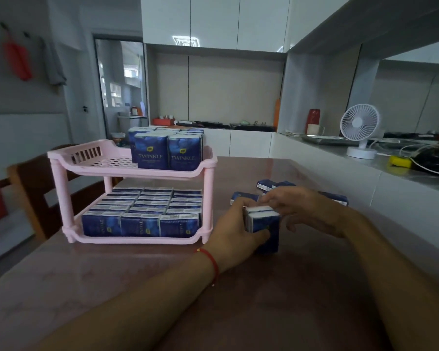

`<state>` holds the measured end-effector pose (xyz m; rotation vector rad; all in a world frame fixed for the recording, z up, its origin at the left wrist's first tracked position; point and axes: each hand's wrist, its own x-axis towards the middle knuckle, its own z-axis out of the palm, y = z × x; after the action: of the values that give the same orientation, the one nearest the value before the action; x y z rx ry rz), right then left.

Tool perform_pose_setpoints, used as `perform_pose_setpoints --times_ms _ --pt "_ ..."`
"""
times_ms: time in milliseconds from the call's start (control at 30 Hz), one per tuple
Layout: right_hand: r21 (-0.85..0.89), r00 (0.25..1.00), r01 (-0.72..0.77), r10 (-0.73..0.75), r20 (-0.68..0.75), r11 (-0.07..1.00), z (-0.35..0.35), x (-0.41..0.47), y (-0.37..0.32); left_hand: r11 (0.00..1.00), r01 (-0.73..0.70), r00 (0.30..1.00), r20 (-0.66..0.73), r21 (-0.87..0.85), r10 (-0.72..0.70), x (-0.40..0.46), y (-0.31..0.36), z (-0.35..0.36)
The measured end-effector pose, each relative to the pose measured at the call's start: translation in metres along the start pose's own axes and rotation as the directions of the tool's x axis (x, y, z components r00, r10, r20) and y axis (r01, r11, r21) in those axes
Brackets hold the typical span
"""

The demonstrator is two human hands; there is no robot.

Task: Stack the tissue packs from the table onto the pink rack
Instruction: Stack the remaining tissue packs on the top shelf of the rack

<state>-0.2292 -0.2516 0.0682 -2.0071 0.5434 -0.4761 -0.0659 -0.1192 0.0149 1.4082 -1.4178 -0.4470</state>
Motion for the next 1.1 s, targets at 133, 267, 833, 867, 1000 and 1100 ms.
perform_pose_setpoints --times_ms 133,267,833,867,1000,1100 --pt "0.22 0.994 0.086 -0.068 -0.086 0.972 0.025 0.014 -0.007 0.996 -0.039 0.998 0.042 0.083 0.036 -0.027 0.027 -0.035" --pt "0.136 0.976 0.139 -0.112 -0.184 0.981 0.06 0.036 -0.011 0.996 -0.081 0.995 0.066 0.034 0.078 -0.07 0.062 -0.1" --pt "-0.343 0.92 0.216 -0.308 -0.241 0.914 0.153 0.038 -0.008 0.965 0.083 0.986 -0.158 0.25 -0.044 -0.006 0.082 -0.302" --pt "-0.347 0.922 0.218 -0.309 -0.234 0.912 0.153 0.039 -0.007 0.964 0.109 0.987 -0.145 0.242 -0.075 0.001 0.08 -0.3" --pt "-0.372 0.925 0.233 -0.323 -0.201 0.899 0.153 0.039 -0.004 0.945 0.207 0.978 -0.073 0.255 -0.195 0.024 0.071 -0.294" --pt "-0.378 0.926 0.236 -0.325 -0.192 0.895 0.153 0.041 -0.001 0.934 0.256 0.967 -0.067 0.25 -0.247 0.032 0.064 -0.285"
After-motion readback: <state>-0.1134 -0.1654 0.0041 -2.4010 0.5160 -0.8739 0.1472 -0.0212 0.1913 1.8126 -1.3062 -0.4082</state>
